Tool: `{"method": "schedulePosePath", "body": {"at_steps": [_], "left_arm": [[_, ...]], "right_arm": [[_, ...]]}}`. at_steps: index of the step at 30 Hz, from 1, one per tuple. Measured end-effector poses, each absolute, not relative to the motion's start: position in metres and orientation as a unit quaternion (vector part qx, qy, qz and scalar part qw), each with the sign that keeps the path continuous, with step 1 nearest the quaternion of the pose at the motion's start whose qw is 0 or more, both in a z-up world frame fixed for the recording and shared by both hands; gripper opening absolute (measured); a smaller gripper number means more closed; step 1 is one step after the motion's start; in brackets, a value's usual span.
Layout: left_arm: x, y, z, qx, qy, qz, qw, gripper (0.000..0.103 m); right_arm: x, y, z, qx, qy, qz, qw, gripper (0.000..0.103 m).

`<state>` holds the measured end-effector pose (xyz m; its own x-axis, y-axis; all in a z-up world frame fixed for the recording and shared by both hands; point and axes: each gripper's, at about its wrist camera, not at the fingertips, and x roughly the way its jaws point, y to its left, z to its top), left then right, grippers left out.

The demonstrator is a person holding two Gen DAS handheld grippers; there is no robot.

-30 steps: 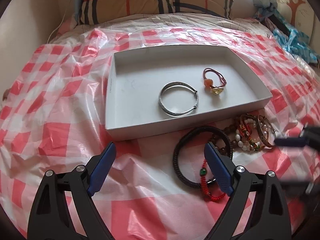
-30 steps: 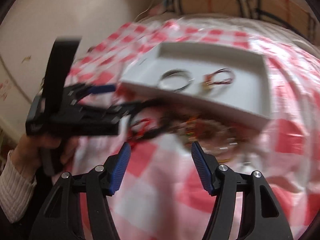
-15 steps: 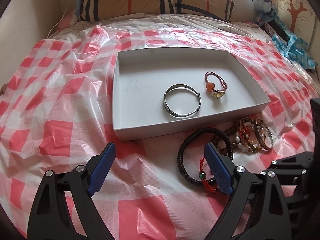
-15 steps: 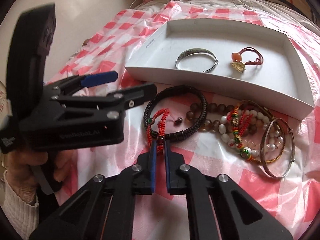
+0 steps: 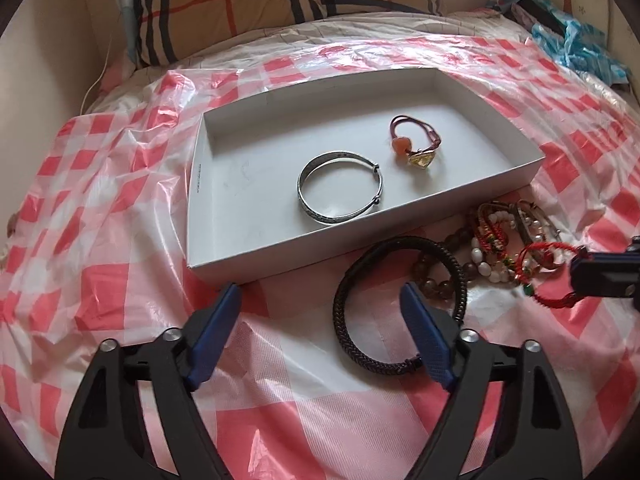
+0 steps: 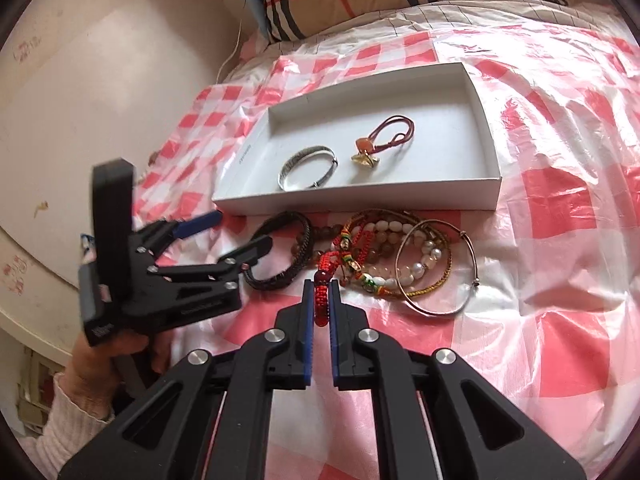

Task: Organize jewelry
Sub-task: 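Grasp the black leather bracelet with the left tool while the right tool grasps a red string bracelet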

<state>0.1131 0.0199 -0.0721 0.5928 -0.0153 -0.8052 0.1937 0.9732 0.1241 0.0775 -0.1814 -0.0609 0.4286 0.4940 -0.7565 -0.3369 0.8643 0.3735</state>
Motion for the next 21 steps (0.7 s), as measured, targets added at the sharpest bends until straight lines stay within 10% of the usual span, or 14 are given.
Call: {"method": "schedulePosePath", "body": {"at_steps": [9,21], "left_arm": [[0.118,0.015,-0.081,0.085,0.476,-0.083,0.872,0.008],[0.113,0.033,-0.065,0.035,0.462,-0.085,0.882,0.007]], "right_arm": [[0.077,-0.201,-0.049,0.138,0.444,0.275,0.842,0.007],[0.076,-0.210,-0.039,0.157,0.422,0.283,0.847,0.007]]}}
